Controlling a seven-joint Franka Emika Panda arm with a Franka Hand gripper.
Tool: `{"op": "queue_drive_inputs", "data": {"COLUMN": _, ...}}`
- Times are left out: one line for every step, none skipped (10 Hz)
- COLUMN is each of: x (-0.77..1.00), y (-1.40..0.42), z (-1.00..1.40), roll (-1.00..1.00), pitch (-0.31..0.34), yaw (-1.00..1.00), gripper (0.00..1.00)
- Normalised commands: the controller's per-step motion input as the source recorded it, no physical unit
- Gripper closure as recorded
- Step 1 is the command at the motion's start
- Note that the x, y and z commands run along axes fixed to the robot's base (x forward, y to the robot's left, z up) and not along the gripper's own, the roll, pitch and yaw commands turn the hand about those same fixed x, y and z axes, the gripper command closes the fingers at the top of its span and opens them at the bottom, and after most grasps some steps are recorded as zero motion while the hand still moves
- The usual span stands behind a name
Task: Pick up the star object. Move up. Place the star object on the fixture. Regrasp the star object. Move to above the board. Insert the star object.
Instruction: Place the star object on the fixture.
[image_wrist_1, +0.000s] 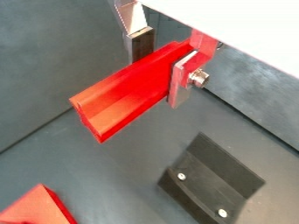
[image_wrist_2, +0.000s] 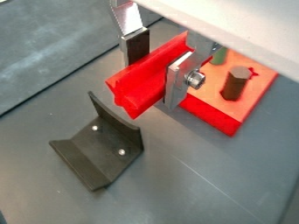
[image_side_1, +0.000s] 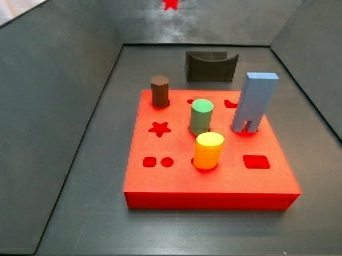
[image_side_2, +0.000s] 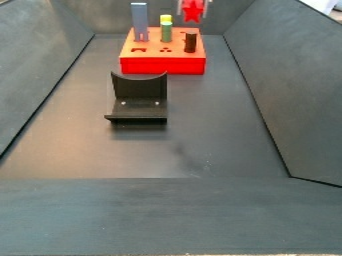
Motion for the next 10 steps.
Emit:
{"op": "queue_drive_inputs", "data": {"x": 1.0, "y": -0.01, "z": 0.03, "roll": 0.09, "pitch": 0.125, "yaw": 0.09, "gripper": 1.0}}
{"op": "queue_drive_inputs", "data": {"x": 1.0, "y": -0.01, "z": 0.03, "roll": 0.09, "pitch": 0.138, "yaw": 0.08, "gripper": 1.0}}
{"op": "queue_drive_inputs", "data": {"x": 1.0, "y": -0.02, "z": 0.02, "roll": 0.09, "pitch": 0.153, "yaw": 0.06, "gripper": 1.0}}
{"op": "queue_drive_inputs", "data": {"x": 1.0, "y": 0.76, "z": -0.2, "roll": -1.0, "pitch": 0.263, "yaw": 0.12, "gripper": 1.0}}
{"op": "queue_drive_inputs", "data": {"x": 1.0, "y": 0.79, "z": -0.21, "roll": -1.0, "pitch": 0.263, "yaw": 0.11, "gripper": 1.0}}
{"op": "queue_drive_inputs", "data": {"x": 1.0, "y": 0.71, "z": -0.16, "roll": -1.0, "pitch": 0.261, "yaw": 0.07, "gripper": 1.0}}
{"op": "queue_drive_inputs", "data": {"x": 1.0, "y": 0.57, "z": -0.08, "roll": -1.0, "pitch": 0.275, "yaw": 0.04, "gripper": 1.0}}
{"op": "queue_drive_inputs", "data": {"x": 1.0, "y": 0.48, "z": -0.07, "roll": -1.0, "pitch": 0.28, "yaw": 0.03, "gripper": 1.0}}
{"op": "queue_drive_inputs", "data": {"x": 0.97, "y": 0.28, "z": -0.06, "roll": -1.0, "pitch": 0.278, "yaw": 0.0, "gripper": 1.0}}
{"op": "queue_drive_inputs", "data": {"x": 0.9, "y": 0.16, "z": -0.04, "roll": -1.0, "pitch": 0.282, "yaw": -0.03, "gripper": 1.0}}
